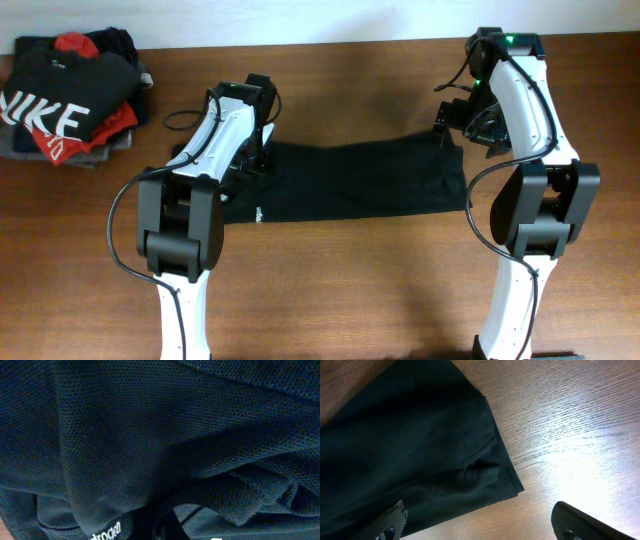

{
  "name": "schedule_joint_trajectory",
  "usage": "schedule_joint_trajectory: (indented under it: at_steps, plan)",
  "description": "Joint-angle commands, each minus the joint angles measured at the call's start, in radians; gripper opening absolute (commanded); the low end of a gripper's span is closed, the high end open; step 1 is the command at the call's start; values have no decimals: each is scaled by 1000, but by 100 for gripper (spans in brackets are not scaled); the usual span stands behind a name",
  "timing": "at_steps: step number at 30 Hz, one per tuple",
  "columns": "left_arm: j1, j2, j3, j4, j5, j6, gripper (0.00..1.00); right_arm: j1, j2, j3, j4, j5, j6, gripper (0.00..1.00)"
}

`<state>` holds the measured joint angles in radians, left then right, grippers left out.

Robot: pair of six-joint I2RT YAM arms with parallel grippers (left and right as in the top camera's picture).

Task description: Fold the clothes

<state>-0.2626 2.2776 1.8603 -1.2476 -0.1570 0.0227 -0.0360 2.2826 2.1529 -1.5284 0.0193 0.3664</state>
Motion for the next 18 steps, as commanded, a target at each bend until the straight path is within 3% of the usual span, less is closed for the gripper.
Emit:
schedule_joint_trajectory:
  at_steps: [1,10,11,14,18]
  plan:
    - [-2,-15,-9,-6,-17,-10,1,4,-30,-6,2,16,4,97]
    - [-2,-64,71,-164,-191,-205,1,4,-30,-6,3,18,4,96]
    - [-2,-72,76,-178,-214,-225,4,4,-30,-6,3,20,4,97]
    - [-2,-85,85,-214,-241,-238,49,4,-30,-6,2,19,4,97]
    - [0,-85,85,-246,-266,-239,49,4,-30,-6,-12,20,3,97]
